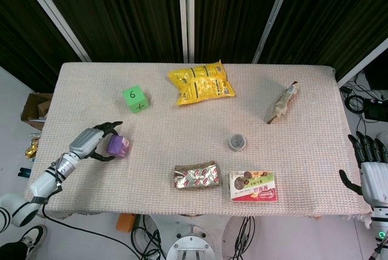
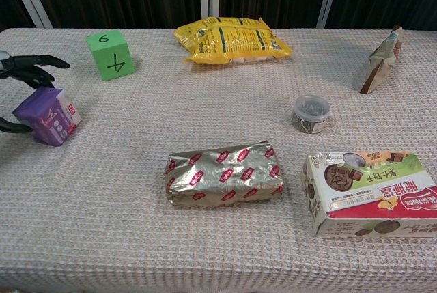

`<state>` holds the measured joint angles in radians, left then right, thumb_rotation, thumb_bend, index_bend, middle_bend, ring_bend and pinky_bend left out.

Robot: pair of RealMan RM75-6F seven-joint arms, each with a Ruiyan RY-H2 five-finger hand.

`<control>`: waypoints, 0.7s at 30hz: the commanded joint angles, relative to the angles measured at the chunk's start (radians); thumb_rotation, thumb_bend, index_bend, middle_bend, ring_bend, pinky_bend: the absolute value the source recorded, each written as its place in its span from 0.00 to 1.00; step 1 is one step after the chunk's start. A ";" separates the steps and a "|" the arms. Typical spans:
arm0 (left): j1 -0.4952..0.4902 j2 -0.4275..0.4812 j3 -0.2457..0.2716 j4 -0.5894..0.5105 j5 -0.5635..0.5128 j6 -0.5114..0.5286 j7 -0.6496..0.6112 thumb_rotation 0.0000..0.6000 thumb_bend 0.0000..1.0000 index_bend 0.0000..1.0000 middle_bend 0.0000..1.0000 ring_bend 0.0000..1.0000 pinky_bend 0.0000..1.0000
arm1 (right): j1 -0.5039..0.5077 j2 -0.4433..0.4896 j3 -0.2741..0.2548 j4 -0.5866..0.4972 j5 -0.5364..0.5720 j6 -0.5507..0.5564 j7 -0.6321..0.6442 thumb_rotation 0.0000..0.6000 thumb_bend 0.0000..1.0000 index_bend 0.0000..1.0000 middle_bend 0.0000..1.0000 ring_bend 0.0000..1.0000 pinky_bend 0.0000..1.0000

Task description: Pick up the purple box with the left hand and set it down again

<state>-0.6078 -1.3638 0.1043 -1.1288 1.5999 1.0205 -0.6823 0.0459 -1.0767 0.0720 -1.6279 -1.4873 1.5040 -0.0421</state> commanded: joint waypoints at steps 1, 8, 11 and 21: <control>-0.008 0.002 0.003 -0.004 -0.001 -0.023 -0.018 1.00 0.24 0.07 0.43 0.10 0.19 | 0.001 -0.001 -0.001 0.000 -0.001 -0.002 -0.002 1.00 0.21 0.00 0.00 0.00 0.00; -0.005 0.002 -0.014 -0.015 -0.006 -0.001 -0.068 1.00 0.29 0.13 0.55 0.15 0.19 | 0.002 -0.001 0.000 0.002 0.004 -0.005 0.001 1.00 0.21 0.00 0.00 0.00 0.00; -0.003 0.015 -0.022 -0.032 -0.005 0.016 -0.055 1.00 0.29 0.14 0.59 0.17 0.20 | 0.002 -0.001 0.001 0.004 0.005 -0.006 0.003 1.00 0.21 0.00 0.00 0.00 0.00; 0.064 0.046 -0.094 -0.233 -0.015 0.208 0.716 1.00 0.29 0.19 0.68 0.25 0.20 | 0.008 -0.009 -0.001 0.009 0.006 -0.019 0.002 1.00 0.21 0.00 0.00 0.00 0.00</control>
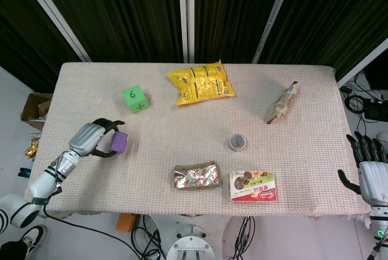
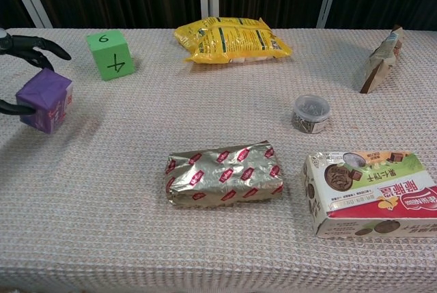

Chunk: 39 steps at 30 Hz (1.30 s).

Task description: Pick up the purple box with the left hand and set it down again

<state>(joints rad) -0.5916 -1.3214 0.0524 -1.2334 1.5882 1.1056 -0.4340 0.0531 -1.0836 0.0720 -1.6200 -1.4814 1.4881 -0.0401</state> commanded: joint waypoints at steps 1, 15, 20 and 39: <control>0.055 -0.011 -0.043 -0.134 -0.002 0.134 0.544 1.00 0.29 0.20 0.68 0.25 0.19 | 0.002 -0.003 -0.002 0.002 0.000 -0.004 0.000 1.00 0.21 0.00 0.00 0.00 0.00; 0.061 -0.148 -0.063 -0.160 -0.107 0.043 1.307 1.00 0.29 0.20 0.70 0.27 0.19 | 0.001 -0.003 -0.004 0.012 0.007 -0.010 0.011 1.00 0.21 0.00 0.00 0.00 0.00; 0.056 -0.158 -0.063 -0.175 -0.142 0.013 1.378 1.00 0.29 0.16 0.61 0.27 0.19 | 0.003 -0.007 -0.003 0.021 0.014 -0.019 0.018 1.00 0.21 0.00 0.00 0.00 0.00; 0.105 -0.046 -0.078 -0.292 -0.110 0.122 1.072 1.00 0.02 0.00 0.08 0.09 0.19 | -0.002 -0.004 -0.002 0.024 0.014 -0.010 0.035 1.00 0.21 0.00 0.00 0.00 0.00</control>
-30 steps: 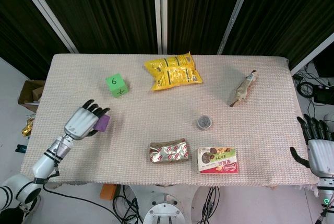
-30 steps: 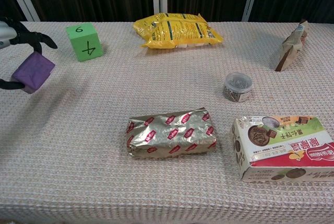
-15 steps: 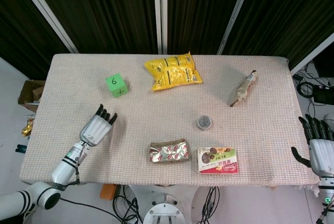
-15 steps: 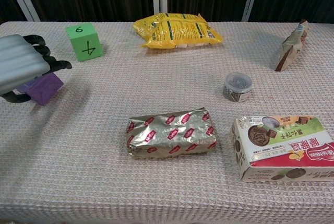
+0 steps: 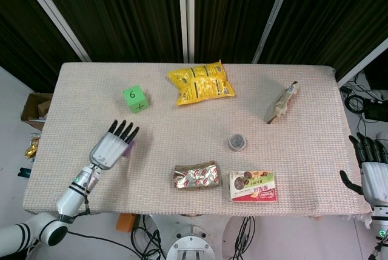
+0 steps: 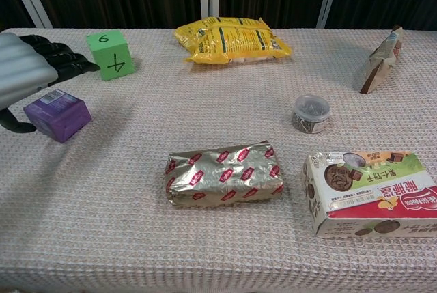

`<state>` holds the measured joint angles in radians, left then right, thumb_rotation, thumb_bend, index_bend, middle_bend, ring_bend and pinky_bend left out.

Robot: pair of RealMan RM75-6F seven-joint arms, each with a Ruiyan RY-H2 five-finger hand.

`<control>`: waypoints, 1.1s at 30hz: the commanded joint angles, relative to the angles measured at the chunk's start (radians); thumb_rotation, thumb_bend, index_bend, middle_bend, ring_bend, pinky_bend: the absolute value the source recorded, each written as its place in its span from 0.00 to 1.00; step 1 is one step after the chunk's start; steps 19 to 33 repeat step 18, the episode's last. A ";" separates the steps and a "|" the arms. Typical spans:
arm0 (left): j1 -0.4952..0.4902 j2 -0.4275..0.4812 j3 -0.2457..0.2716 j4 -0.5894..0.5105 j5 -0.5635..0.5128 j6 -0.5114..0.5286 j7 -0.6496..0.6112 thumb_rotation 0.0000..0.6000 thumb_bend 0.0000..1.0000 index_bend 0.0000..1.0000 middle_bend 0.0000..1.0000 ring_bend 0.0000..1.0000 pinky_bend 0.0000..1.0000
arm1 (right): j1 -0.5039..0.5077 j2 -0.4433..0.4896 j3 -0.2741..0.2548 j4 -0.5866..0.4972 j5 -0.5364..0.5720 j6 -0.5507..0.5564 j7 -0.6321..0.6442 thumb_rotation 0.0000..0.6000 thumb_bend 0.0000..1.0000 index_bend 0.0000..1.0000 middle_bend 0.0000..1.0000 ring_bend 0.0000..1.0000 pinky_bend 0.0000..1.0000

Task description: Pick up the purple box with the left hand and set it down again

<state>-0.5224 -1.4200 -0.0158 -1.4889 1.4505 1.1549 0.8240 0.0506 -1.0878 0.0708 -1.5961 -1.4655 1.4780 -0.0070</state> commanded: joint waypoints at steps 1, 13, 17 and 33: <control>0.052 0.064 -0.013 -0.045 0.033 0.098 -0.280 1.00 0.01 0.00 0.08 0.09 0.19 | 0.000 0.001 -0.002 0.002 -0.005 0.001 0.003 1.00 0.21 0.00 0.00 0.00 0.00; 0.345 0.195 0.055 0.075 0.021 0.413 -0.669 0.71 0.03 0.07 0.08 0.07 0.19 | -0.020 -0.103 -0.031 0.208 -0.100 0.080 0.023 1.00 0.21 0.00 0.00 0.00 0.00; 0.416 0.199 0.079 0.101 0.044 0.485 -0.709 0.70 0.03 0.07 0.08 0.07 0.19 | -0.029 -0.124 -0.036 0.252 -0.077 0.065 0.048 1.00 0.21 0.00 0.00 0.00 0.00; 0.428 0.200 0.084 0.106 0.057 0.501 -0.721 0.71 0.03 0.07 0.08 0.07 0.19 | -0.030 -0.126 -0.037 0.259 -0.075 0.063 0.053 1.00 0.21 0.00 0.00 0.00 0.00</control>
